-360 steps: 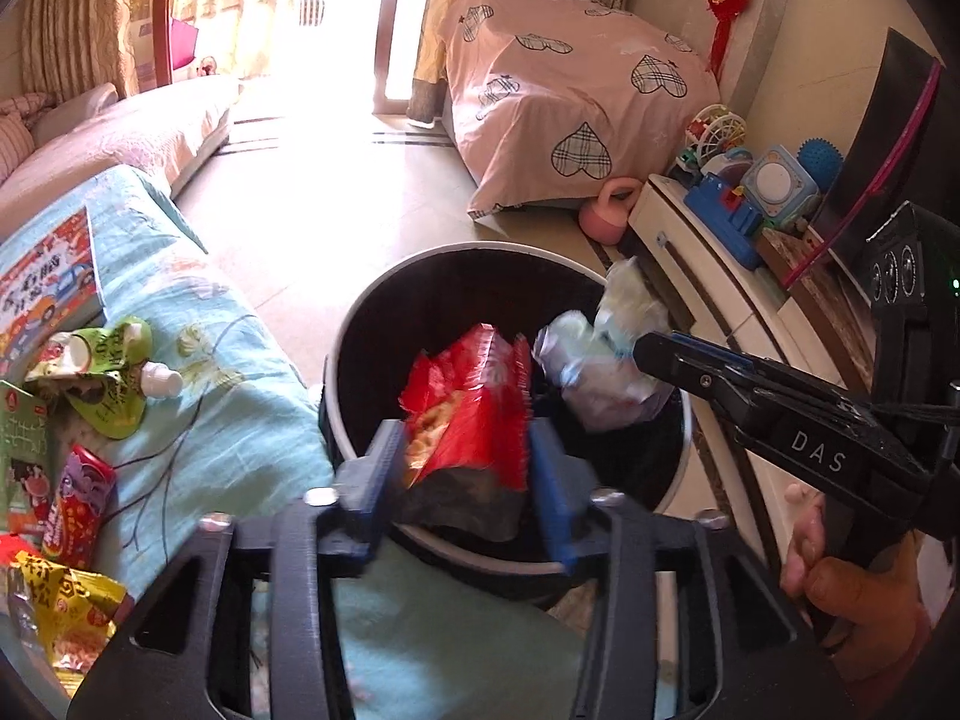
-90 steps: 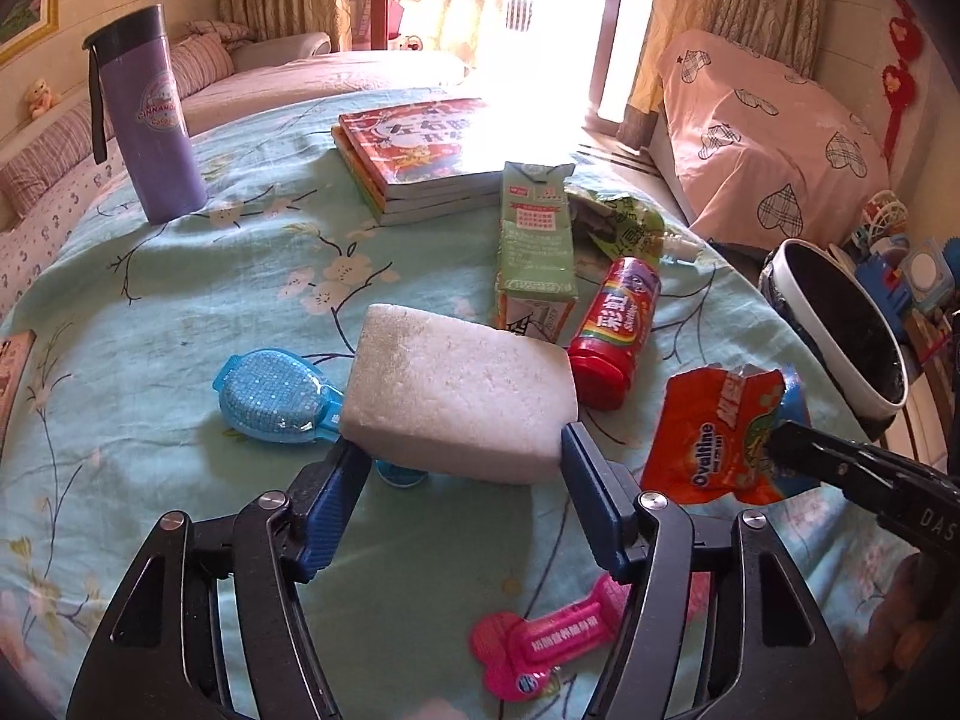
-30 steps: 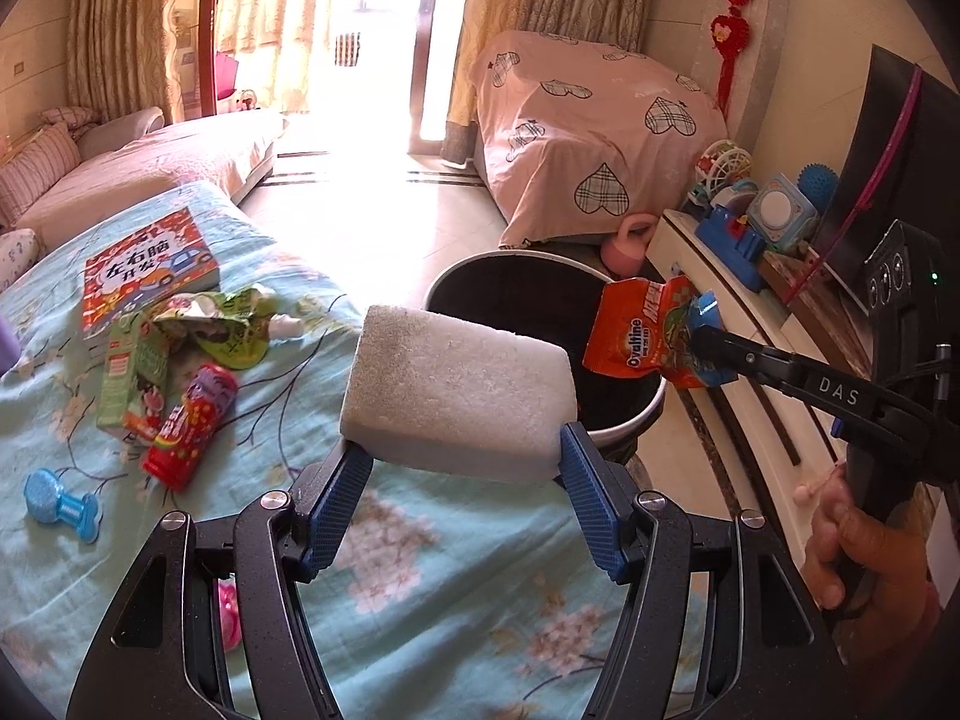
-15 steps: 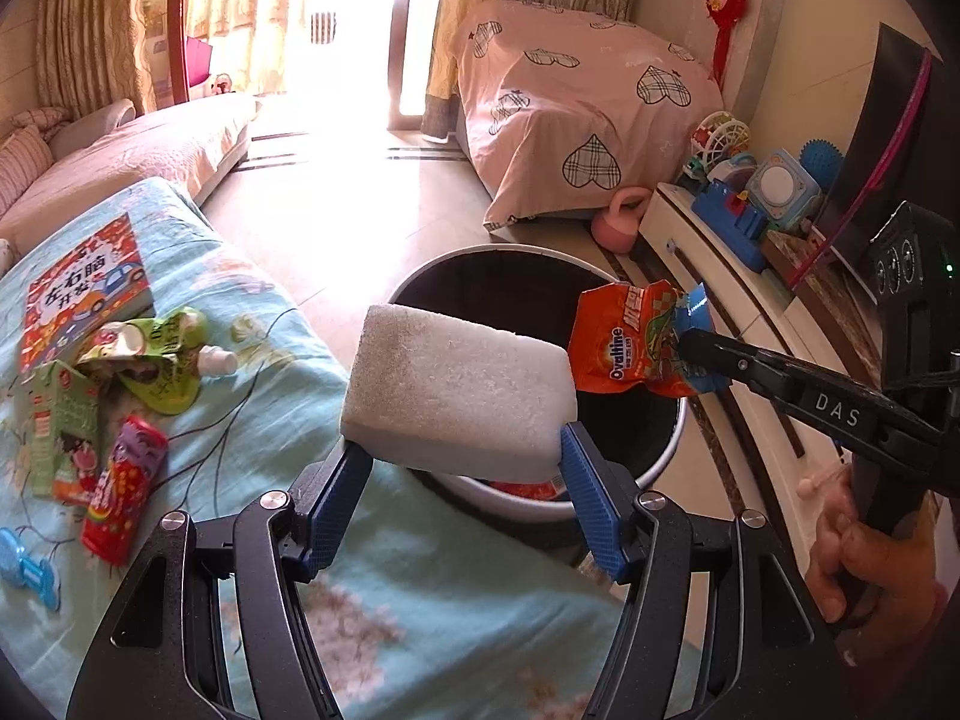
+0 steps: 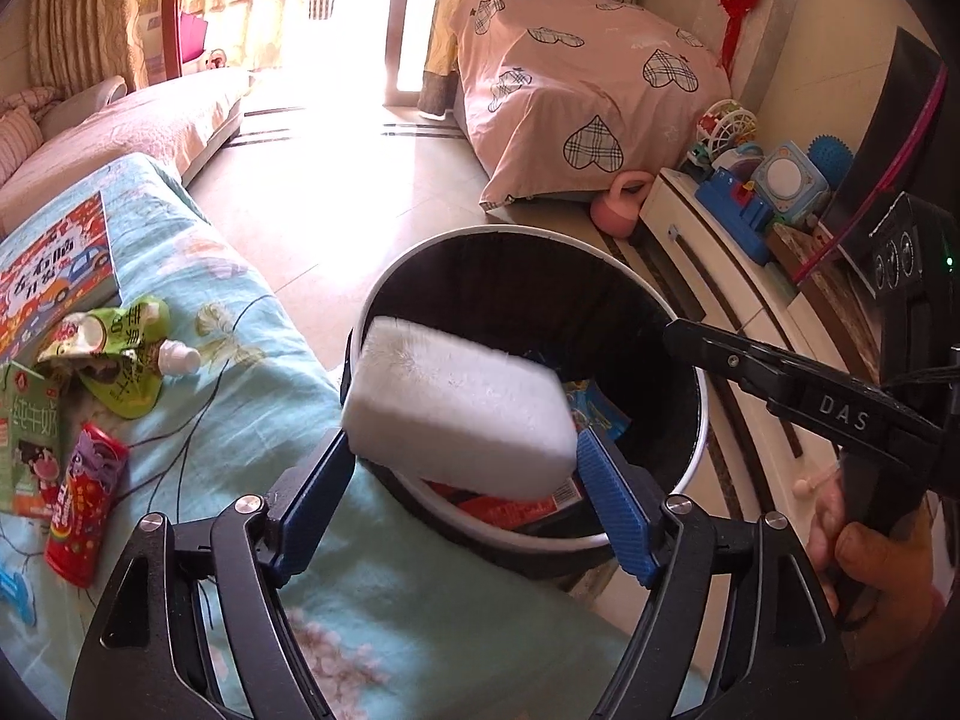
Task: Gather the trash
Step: 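Carry both items over the black bin and open both tools to drop them, then move both open tools back over the remaining trash on the table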
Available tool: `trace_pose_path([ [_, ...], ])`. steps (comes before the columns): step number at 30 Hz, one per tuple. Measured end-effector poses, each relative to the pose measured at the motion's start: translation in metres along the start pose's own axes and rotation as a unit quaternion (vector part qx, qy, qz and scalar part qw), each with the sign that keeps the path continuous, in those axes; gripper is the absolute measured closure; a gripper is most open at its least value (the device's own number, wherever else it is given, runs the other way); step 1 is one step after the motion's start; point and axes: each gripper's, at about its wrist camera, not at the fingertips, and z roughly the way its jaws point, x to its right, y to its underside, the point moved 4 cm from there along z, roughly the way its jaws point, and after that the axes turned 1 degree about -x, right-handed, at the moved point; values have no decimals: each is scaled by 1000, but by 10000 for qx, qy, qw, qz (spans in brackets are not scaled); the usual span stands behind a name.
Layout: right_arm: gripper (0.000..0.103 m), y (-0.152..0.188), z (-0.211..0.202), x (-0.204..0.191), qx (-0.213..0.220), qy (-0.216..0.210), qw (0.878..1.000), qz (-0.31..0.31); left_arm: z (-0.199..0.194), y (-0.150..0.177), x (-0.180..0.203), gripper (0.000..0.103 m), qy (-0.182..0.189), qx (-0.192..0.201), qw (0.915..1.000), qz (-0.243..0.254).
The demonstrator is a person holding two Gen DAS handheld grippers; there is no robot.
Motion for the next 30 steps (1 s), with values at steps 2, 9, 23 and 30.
trace_pose_path([
  [2, 53, 2, -3, -1, 43, -49, 10000, 37, -4, 5, -2, 21, 29, 32, 10000, -60],
  [9, 22, 14, -23, -13, 298, -221, 9992, 173, -20, 23, -6, 20, 133, 169, 9994, -262],
  [23, 6, 50, -47, -69, 396, -704, 9966, 172, -83, 90, -70, 20, -243, 455, 9944, -924],
  [30, 5, 74, -28, -121, 131, -967, 9949, -243, -115, 127, -125, 20, -677, 547, 9855, -1455],
])
